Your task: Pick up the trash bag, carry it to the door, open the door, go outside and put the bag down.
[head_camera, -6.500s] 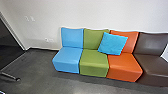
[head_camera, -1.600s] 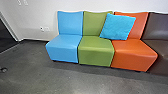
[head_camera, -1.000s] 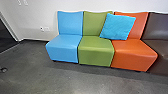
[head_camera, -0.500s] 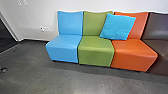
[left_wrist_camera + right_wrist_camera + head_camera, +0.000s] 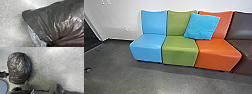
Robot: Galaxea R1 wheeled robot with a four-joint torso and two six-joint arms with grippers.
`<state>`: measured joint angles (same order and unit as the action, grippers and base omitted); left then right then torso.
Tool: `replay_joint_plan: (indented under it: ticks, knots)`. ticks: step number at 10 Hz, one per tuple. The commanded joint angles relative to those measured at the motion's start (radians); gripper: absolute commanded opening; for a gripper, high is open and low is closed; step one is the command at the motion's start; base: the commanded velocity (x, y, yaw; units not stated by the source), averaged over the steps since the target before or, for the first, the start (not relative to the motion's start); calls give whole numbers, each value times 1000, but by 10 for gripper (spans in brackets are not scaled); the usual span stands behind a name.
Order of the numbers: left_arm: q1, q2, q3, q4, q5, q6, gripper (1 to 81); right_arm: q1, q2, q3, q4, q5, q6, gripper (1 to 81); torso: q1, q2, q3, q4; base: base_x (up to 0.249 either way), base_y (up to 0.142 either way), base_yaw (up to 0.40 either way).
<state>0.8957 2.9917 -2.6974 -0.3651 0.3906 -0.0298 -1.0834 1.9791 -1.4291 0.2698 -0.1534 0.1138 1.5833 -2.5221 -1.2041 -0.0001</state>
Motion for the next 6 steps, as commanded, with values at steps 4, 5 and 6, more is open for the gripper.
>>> replay_joint_plan:
  ticks: [4,5,6]
  knots:
    - [-60,-20,4,-3,73,41,10,52,-20,-16,14,-60,3,811,-132,210,74,0,0,0,0]
    - [-53,-20,4,-3,73,45,10,50,-17,-13,14,-60,3,811,-149,241,101,0,0,0,0]
    - [-48,-22,4,-3,71,50,10,46,-12,-16,12,-60,3,811,-168,271,125,0,0,0,0]
